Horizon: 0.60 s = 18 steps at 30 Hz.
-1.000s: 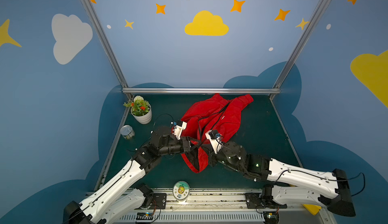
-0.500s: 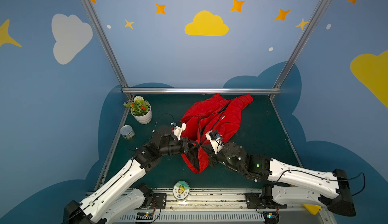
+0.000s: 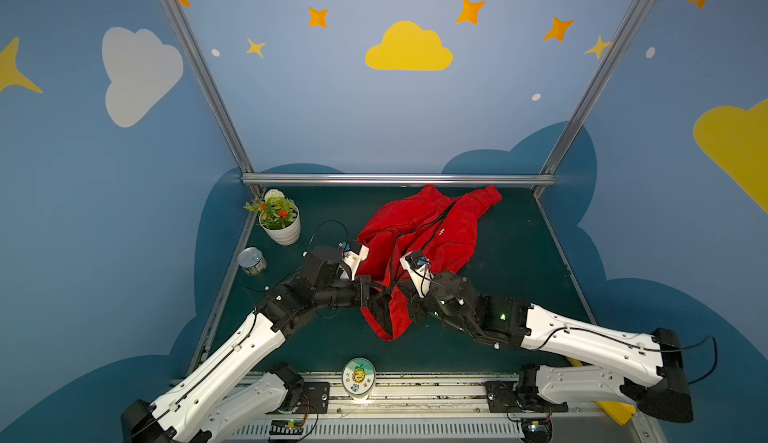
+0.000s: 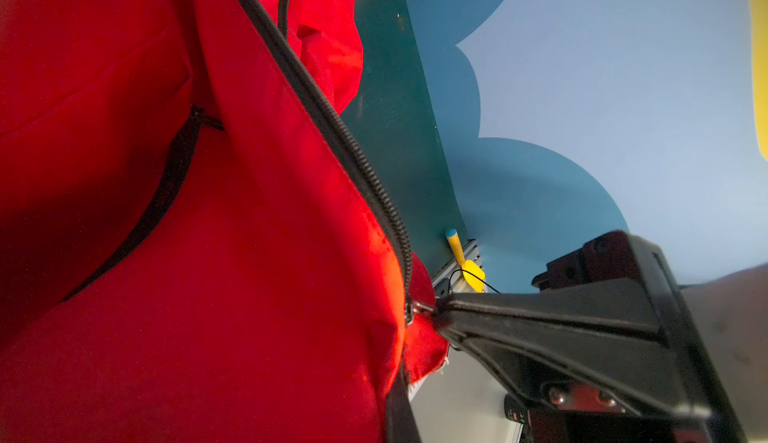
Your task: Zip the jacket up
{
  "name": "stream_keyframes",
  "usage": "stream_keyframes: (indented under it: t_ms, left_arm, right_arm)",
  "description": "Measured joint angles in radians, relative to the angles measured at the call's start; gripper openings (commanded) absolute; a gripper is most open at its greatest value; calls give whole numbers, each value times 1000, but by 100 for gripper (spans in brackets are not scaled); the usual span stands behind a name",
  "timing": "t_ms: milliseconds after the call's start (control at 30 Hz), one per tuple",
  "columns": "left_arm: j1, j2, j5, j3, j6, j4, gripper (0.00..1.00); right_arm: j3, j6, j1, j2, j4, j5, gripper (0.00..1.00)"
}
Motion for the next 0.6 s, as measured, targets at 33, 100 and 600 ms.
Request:
stream_keyframes:
  t_ms: [33,100,600]
  left_arm:
    - [3,-5,0,-2,2,0,4]
    - [10,-19,6,-10,0,7,4]
    - [71,-46,4,-18,54,-58,4]
  right_arm:
    - [0,-8,-8,0,2,-21,0]
    - [0,-21,-22,-4,8,-58,0]
    - [74,-29,-171,28,-137,-6,0]
